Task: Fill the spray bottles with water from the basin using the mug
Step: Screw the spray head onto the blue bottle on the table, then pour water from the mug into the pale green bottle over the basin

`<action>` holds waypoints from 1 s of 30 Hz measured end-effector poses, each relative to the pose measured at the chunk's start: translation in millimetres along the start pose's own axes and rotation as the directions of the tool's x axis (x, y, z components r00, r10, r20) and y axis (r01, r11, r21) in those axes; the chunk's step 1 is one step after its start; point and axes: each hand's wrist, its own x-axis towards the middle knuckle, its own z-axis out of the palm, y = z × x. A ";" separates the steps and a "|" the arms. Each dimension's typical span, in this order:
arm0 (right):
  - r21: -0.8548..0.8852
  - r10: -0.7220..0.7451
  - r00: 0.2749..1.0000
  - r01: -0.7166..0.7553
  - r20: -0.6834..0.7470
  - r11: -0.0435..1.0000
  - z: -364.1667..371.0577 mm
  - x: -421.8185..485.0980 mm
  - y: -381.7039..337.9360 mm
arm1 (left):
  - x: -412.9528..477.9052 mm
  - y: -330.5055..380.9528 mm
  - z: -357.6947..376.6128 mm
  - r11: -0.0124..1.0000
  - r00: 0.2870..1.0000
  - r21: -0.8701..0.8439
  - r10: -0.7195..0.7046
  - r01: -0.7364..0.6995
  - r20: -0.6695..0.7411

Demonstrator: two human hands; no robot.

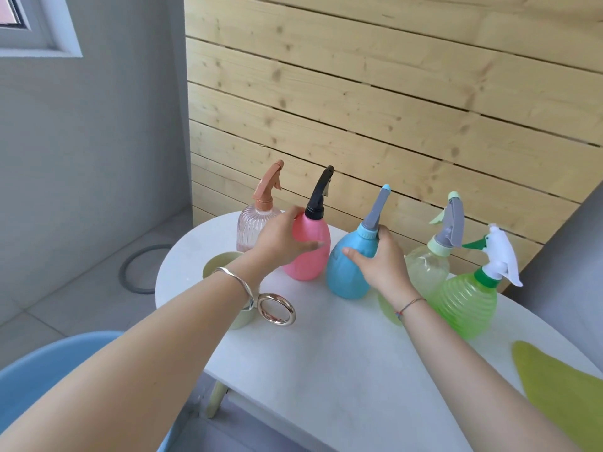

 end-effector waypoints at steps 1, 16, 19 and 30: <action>0.000 0.007 1.000 -0.007 0.002 1.000 0.2 2.2 -0.6 | 0.2 0.0 -0.6 1.000 1.000 0.003 0.006 -0.006 0.004; 0.074 0.024 0.998 -0.027 0.053 0.997 -2.7 -7.8 0.2 | -7.8 0.3 -0.4 0.997 0.999 0.073 -0.002 -0.001 0.042; 0.178 0.018 1.000 -0.017 -0.005 0.984 -11.4 -26.7 -5.4 | -12.9 0.8 -0.7 0.998 1.000 0.061 -0.018 0.018 0.008; 0.322 0.120 0.922 0.005 -0.367 0.947 -65.8 -43.9 20.2 | -83.2 40.7 28.2 0.966 0.965 -0.219 0.082 -0.139 -0.250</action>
